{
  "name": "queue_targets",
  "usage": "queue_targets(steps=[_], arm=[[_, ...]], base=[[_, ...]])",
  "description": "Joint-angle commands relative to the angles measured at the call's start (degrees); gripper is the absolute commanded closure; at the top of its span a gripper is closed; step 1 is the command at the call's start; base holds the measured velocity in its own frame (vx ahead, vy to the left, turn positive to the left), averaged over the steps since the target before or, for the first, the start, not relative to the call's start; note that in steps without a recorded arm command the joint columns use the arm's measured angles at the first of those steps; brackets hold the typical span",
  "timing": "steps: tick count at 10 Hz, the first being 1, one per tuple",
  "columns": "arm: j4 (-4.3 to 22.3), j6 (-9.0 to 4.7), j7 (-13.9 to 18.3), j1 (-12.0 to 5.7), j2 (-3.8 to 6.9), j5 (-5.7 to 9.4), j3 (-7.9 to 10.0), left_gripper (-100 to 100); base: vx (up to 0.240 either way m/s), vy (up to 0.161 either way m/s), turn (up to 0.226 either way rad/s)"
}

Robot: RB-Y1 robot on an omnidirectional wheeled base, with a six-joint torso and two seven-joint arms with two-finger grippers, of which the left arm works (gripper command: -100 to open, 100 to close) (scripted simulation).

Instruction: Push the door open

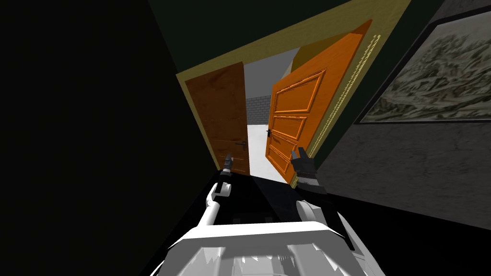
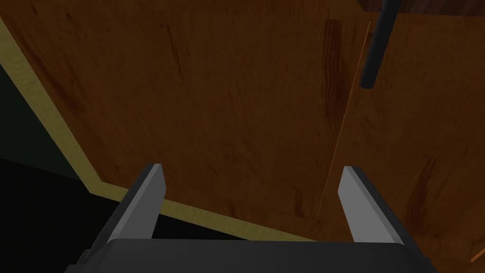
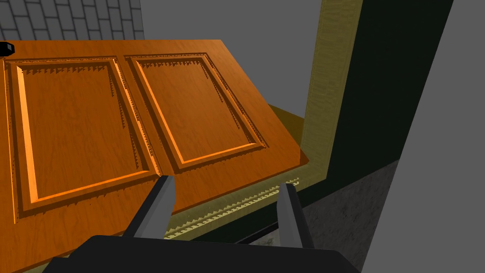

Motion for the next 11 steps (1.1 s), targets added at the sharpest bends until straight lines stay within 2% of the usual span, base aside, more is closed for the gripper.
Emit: queue_targets(steps=[1, 2, 4, 5, 6, 7, 8, 9, 11], arm=[[2.9, 0.33, -0.1, -2.22, -0.18, 0.01, -0.17, -100], [3.8, 0.33, -0.1, -2.22, -0.18, 0.01, -0.17, -100], [7.9, 0.69, -0.1, -5.46, -0.32, 0.09, -0.29, -100], [8.8, 0.69, -0.1, -5.46, -0.32, 0.09, -0.29, -100], [10.3, 0.85, -0.1, -7.00, -0.44, 0.13, -0.34, -100], [11.1, 0.85, -0.1, -7.00, -0.44, 0.13, -0.34, -100], [13.1, 1.02, -0.1, -8.52, -0.56, 0.17, -0.40, -100], [13.4, 1.02, -0.1, -8.52, -0.56, 0.17, -0.40, -100], [17.1, 1.34, -0.1, -11.46, -0.84, 0.24, -0.51, -100]], base=[[0.079, 0.036, -0.022], [0.060, 0.028, -0.005], [0.065, 0.041, -0.011], [0.056, 0.042, -0.011], [0.063, 0.029, -0.008], [0.052, 0.016, -0.006], [0.049, 0.017, -0.008], [0.040, 0.021, -0.008], [0.063, 0.026, -0.012]])
